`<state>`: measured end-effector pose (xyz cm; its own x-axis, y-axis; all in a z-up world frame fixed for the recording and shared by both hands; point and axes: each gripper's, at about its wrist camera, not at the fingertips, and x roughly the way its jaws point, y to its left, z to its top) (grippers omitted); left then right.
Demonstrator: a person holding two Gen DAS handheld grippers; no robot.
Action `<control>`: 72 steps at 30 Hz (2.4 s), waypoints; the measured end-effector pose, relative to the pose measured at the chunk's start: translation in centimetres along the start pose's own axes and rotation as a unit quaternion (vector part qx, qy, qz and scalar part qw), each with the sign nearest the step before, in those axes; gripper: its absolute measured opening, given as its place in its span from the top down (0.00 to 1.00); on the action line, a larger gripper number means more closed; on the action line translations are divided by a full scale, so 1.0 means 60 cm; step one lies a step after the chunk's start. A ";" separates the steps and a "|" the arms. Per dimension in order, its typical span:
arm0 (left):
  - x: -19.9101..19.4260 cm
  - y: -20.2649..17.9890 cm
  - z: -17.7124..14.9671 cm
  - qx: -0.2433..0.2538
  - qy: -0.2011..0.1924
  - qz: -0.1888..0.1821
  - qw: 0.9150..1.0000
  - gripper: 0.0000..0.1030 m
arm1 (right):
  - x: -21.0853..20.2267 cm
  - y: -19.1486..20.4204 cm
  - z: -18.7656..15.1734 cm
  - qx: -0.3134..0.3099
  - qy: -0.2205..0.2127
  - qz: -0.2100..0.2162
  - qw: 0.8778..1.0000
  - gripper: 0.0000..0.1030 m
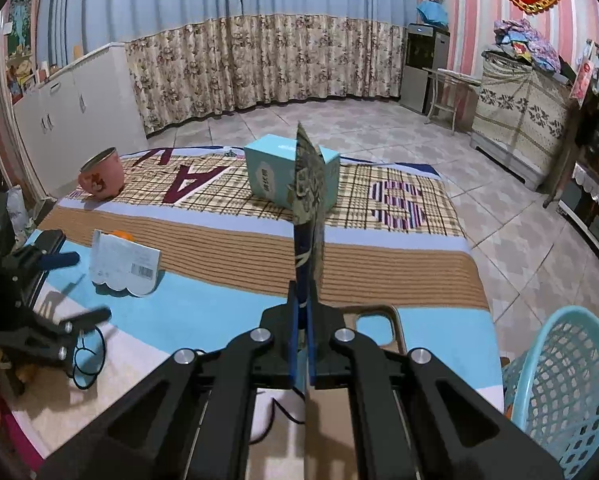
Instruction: Collect trash
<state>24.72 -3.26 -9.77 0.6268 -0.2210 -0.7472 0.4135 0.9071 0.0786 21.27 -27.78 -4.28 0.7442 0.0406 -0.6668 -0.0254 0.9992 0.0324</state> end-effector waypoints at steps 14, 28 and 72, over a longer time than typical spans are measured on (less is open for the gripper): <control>0.046 0.029 0.075 0.026 -0.006 -0.069 0.997 0.05 | -0.002 -0.042 -0.015 0.016 0.002 -0.004 1.000 0.97; 0.022 -0.010 0.007 0.055 0.028 -0.099 0.993 0.06 | -0.003 -0.034 -0.037 0.028 -0.001 0.014 1.000 0.97; 0.006 0.028 0.113 -0.014 -0.048 0.013 0.999 0.10 | 0.002 -0.070 -0.051 0.047 0.001 0.006 0.999 0.97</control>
<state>30.11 -4.25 -5.43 0.6984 -0.2286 -0.6782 0.3778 0.9226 0.0780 19.41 -31.92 -6.78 0.7427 0.0537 -0.6675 0.0279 0.9934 0.1110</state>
